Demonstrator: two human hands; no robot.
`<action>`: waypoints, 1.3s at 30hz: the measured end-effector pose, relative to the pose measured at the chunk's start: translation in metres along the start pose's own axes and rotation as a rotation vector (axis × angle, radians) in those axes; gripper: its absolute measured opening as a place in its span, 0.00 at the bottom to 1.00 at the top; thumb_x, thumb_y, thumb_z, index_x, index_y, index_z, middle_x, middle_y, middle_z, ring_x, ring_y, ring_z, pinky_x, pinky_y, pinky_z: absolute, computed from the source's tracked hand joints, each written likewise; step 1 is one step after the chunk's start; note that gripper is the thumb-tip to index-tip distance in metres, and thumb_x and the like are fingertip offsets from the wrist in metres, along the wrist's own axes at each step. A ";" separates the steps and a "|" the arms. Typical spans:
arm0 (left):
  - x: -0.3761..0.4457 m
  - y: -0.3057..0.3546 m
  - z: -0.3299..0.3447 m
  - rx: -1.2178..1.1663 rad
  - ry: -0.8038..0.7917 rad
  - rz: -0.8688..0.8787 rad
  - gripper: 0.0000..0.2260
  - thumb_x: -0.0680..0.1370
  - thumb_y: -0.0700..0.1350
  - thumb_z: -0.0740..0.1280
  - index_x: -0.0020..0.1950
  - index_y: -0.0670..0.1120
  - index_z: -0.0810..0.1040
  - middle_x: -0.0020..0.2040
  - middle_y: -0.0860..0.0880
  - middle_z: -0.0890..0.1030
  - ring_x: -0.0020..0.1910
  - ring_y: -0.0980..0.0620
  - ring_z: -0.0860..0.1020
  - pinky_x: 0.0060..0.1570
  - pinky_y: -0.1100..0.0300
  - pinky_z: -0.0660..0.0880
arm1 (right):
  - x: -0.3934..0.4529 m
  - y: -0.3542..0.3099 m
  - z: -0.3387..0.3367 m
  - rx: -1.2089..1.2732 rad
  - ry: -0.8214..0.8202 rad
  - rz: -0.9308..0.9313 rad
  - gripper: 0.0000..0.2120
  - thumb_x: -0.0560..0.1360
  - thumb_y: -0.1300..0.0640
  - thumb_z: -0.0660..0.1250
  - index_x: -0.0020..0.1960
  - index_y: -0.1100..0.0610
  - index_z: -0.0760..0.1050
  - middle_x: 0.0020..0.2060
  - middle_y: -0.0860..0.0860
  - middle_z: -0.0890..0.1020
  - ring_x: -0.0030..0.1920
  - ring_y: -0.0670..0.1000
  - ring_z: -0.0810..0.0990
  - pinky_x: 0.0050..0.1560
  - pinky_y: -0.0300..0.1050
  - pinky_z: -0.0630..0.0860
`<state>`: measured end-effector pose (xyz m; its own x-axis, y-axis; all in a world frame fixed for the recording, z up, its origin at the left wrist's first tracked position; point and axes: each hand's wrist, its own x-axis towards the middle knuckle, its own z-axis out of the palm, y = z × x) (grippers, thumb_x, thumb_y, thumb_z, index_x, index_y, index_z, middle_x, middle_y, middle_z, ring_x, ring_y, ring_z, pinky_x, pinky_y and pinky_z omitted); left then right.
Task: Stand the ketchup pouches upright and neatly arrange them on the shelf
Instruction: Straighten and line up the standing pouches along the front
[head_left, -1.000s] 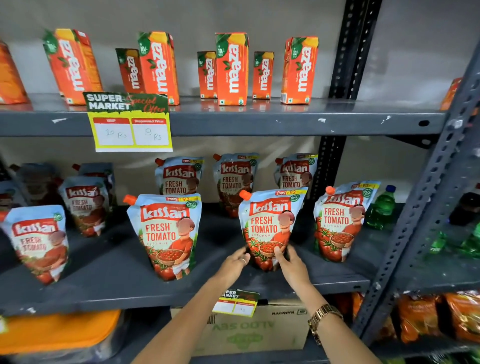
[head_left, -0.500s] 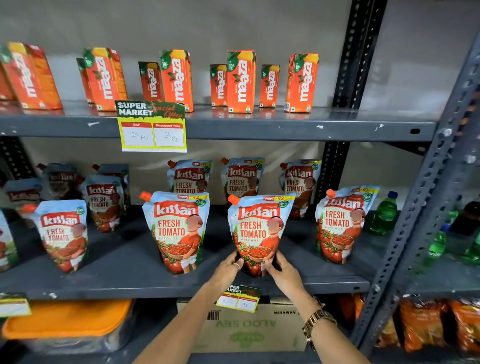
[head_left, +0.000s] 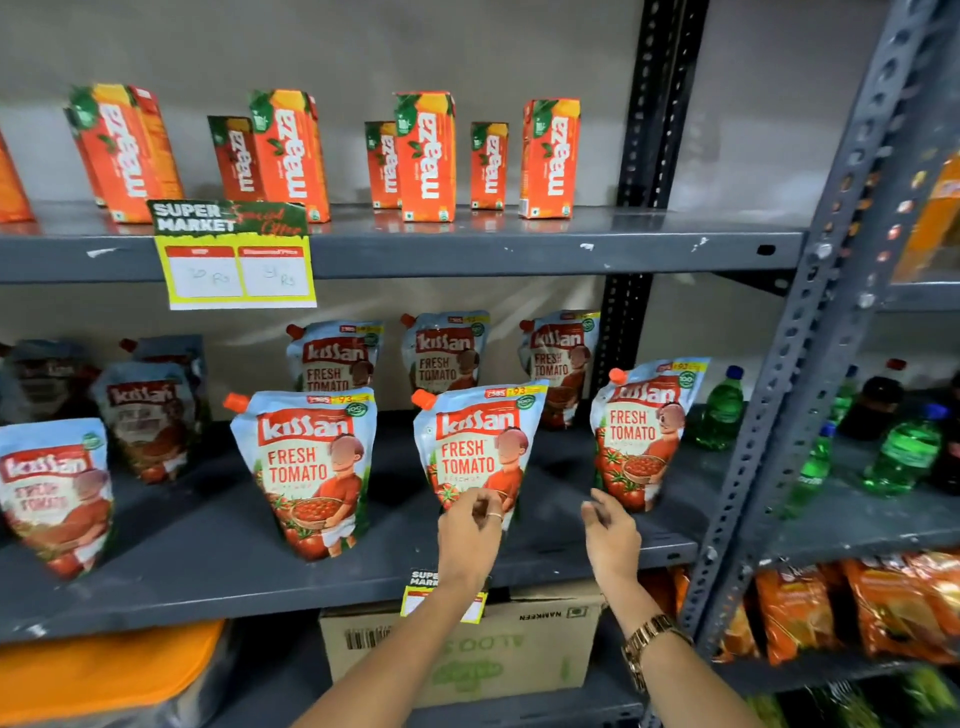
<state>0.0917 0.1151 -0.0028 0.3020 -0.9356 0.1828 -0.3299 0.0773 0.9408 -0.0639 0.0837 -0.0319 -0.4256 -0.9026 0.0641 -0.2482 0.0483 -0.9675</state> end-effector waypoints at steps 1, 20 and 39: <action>0.001 0.001 0.006 -0.033 -0.021 -0.015 0.05 0.75 0.37 0.64 0.42 0.45 0.77 0.37 0.47 0.79 0.33 0.54 0.74 0.37 0.63 0.73 | 0.002 0.001 -0.004 0.017 0.031 0.007 0.14 0.76 0.63 0.63 0.61 0.63 0.74 0.52 0.61 0.82 0.56 0.61 0.78 0.55 0.43 0.68; 0.041 0.015 0.120 -0.081 -0.481 -0.227 0.22 0.79 0.43 0.60 0.73 0.43 0.63 0.71 0.44 0.70 0.69 0.47 0.69 0.67 0.57 0.65 | 0.063 0.017 -0.061 -0.102 0.010 0.183 0.27 0.78 0.50 0.59 0.72 0.62 0.58 0.71 0.59 0.66 0.71 0.59 0.64 0.70 0.51 0.61; 0.068 0.003 0.150 0.009 -0.696 -0.192 0.25 0.80 0.43 0.59 0.76 0.47 0.55 0.76 0.45 0.62 0.75 0.47 0.60 0.73 0.53 0.59 | 0.100 0.020 -0.051 -0.151 -0.105 0.166 0.24 0.79 0.50 0.54 0.73 0.54 0.55 0.69 0.57 0.70 0.68 0.58 0.69 0.67 0.48 0.65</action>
<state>-0.0226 -0.0004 -0.0303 -0.2837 -0.9350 -0.2128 -0.3364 -0.1107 0.9352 -0.1554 0.0164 -0.0323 -0.3809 -0.9160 -0.1260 -0.3131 0.2560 -0.9146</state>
